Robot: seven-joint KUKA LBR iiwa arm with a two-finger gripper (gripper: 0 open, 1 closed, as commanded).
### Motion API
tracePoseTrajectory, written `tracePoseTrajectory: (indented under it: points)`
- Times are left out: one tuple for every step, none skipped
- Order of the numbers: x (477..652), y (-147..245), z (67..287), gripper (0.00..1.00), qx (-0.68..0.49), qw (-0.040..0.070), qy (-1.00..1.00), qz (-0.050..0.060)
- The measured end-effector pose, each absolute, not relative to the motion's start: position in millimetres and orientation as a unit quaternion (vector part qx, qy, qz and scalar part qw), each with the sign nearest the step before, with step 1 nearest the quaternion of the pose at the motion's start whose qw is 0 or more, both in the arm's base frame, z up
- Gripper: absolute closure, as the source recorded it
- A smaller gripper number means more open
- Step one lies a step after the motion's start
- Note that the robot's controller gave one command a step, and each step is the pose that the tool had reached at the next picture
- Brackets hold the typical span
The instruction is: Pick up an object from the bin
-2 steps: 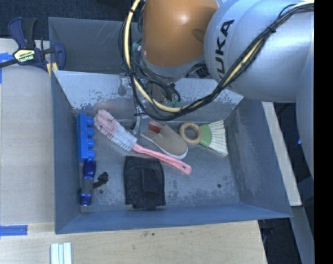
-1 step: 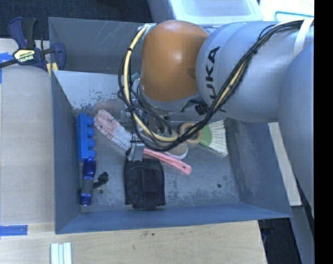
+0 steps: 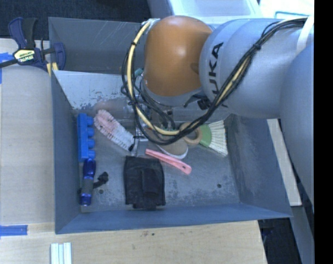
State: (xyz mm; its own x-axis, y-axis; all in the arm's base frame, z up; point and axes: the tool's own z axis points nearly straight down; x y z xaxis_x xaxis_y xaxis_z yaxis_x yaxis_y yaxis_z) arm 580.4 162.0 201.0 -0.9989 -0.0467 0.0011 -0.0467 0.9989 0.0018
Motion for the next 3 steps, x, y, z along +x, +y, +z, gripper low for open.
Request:
tracePoseTrajectory:
  points:
    - [579.0, 157, 212, 0.0, -0.028, 0.001, -1.0, -0.001]
    - [576.9, 108, 175, 0.0, 0.014, -0.004, -1.0, 0.0]
    - [553.7, 102, 169, 0.0, -0.04, -0.004, -0.999, -0.003]
